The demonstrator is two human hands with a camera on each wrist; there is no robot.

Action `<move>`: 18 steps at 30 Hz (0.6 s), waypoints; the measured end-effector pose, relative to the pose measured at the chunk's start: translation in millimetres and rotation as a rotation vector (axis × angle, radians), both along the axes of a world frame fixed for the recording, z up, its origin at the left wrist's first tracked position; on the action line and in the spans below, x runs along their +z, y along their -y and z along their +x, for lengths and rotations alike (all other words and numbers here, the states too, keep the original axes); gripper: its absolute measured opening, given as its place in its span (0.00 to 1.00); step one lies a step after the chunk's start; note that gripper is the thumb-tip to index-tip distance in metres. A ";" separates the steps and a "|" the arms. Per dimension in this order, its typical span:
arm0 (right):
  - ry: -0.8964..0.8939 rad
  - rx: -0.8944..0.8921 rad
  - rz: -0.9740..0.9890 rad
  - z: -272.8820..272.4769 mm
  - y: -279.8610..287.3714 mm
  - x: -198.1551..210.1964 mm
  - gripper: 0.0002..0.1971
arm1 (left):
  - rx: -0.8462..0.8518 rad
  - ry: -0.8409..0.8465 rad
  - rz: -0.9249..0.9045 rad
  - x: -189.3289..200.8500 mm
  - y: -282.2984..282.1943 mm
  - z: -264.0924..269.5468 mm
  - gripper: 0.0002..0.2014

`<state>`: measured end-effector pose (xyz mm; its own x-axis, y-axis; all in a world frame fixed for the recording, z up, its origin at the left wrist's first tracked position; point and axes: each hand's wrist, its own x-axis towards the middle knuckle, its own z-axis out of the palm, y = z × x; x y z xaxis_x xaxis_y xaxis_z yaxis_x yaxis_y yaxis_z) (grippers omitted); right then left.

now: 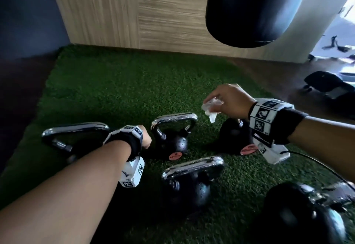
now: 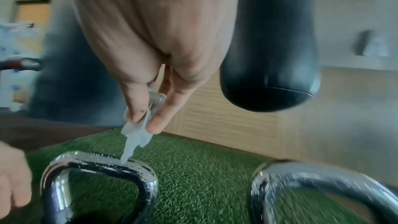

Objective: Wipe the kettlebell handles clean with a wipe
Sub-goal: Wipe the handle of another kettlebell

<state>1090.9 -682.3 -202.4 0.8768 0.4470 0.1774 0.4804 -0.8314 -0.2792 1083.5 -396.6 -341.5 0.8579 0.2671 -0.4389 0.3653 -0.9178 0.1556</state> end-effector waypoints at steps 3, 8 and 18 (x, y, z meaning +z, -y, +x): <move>0.023 0.065 -0.003 20.3 2.6 -1.3 0.12 | 0.053 0.004 0.045 -4.5 6.4 1.0 0.05; 0.010 0.140 0.130 46.0 -2.7 -25.0 0.14 | 0.145 0.037 0.015 -26.1 20.8 2.8 0.13; 0.005 0.129 0.252 59.2 -42.2 -60.1 0.12 | 0.301 0.214 -0.361 -74.7 15.9 0.6 0.41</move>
<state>1150.1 -640.1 -262.5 0.8142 0.4963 0.3011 0.5797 -0.6681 -0.4664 1084.1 -412.4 -416.2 0.8469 0.3802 -0.3718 0.5306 -0.6510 0.5428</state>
